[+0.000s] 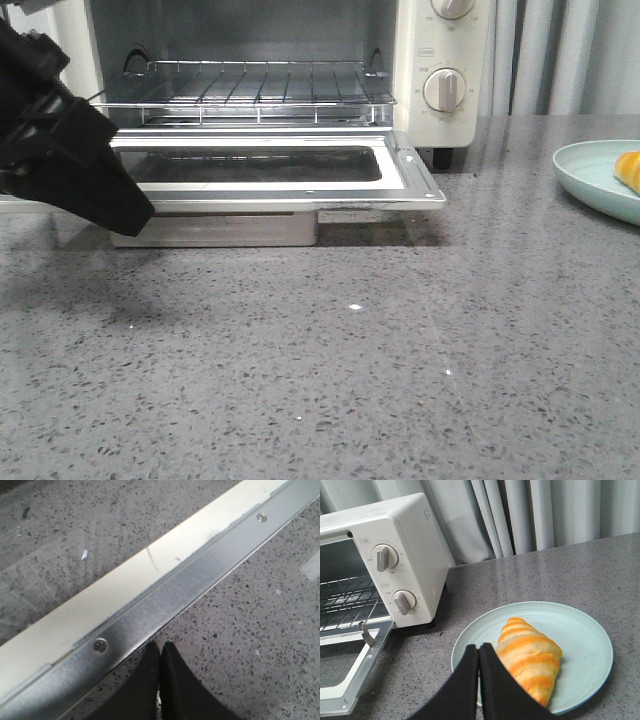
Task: Put bread in oven
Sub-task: 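Withdraw the left gripper away from the opened oven door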
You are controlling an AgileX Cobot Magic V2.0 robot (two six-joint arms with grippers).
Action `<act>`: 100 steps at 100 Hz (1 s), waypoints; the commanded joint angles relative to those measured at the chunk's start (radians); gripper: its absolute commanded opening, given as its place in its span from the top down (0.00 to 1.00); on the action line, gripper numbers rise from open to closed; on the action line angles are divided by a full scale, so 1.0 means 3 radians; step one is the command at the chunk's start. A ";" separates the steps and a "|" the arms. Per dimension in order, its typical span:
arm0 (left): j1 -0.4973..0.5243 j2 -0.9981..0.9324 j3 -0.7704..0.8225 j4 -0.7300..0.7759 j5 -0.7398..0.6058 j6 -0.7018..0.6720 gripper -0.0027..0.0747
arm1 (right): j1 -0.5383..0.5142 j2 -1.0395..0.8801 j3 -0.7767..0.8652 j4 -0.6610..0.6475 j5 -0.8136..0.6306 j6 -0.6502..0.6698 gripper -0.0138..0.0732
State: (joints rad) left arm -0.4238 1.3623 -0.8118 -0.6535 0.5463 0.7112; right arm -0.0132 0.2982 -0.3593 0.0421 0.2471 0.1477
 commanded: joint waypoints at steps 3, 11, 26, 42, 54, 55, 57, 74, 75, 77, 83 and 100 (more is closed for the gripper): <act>0.0024 -0.0116 -0.0113 -0.0107 -0.0016 -0.0033 0.99 | -0.0001 0.0049 -0.0125 -0.0034 -0.0237 -0.0024 0.90; 0.0024 -0.0146 -0.0113 -0.0114 0.0032 -0.0033 0.99 | -0.0001 0.0049 -0.0125 -0.0034 -0.0252 -0.0024 0.90; 0.0024 -0.0461 -0.0113 -0.0160 0.0047 -0.0033 0.99 | -0.0001 0.0049 -0.0125 -0.0034 -0.0335 -0.0024 0.90; 0.0024 -0.1128 -0.0113 -0.0207 0.0082 -0.0033 0.99 | -0.0001 0.0049 -0.0131 -0.0034 -0.0350 -0.0024 0.90; 0.0024 -0.1687 -0.0113 -0.0226 0.0139 -0.0047 0.99 | -0.0001 0.0049 -0.0131 -0.0034 -0.0366 -0.0024 0.90; 0.0024 -0.1742 -0.0113 -0.0226 0.0151 -0.0047 0.99 | -0.0001 0.0049 -0.0131 -0.0034 -0.0366 -0.0024 0.90; 0.0024 -0.1793 -0.0113 -0.0226 0.0149 -0.0047 0.99 | -0.0001 0.0049 -0.0131 -0.0034 -0.0366 -0.0024 0.90; 0.0024 -0.2341 -0.0113 0.0072 0.0177 -0.0445 0.99 | -0.0001 0.0196 -0.0299 -0.0034 -0.0085 -0.0024 0.90; 0.0024 -0.2358 -0.0113 0.0101 0.0176 -0.0475 0.99 | -0.0001 0.0211 -0.0318 -0.0041 -0.0061 -0.0024 0.90; 0.0024 -0.2407 -0.0113 0.0198 0.0191 -0.0568 0.99 | -0.0001 0.0260 -0.0378 -0.0053 0.0015 -0.0024 0.90; 0.0024 -0.2538 -0.0113 0.0527 0.0239 -0.0856 0.99 | -0.0001 0.0448 -0.0596 -0.0105 0.0261 -0.0024 0.89; 0.0024 -0.2797 -0.0053 0.1198 0.0320 -0.1356 0.99 | -0.0001 0.1137 -0.1333 -0.0221 0.1101 -0.0024 0.87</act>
State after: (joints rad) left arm -0.4200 0.5486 -0.8098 -0.3668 0.6868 0.3860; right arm -0.0132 0.5325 -0.6333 0.0000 0.5110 0.1477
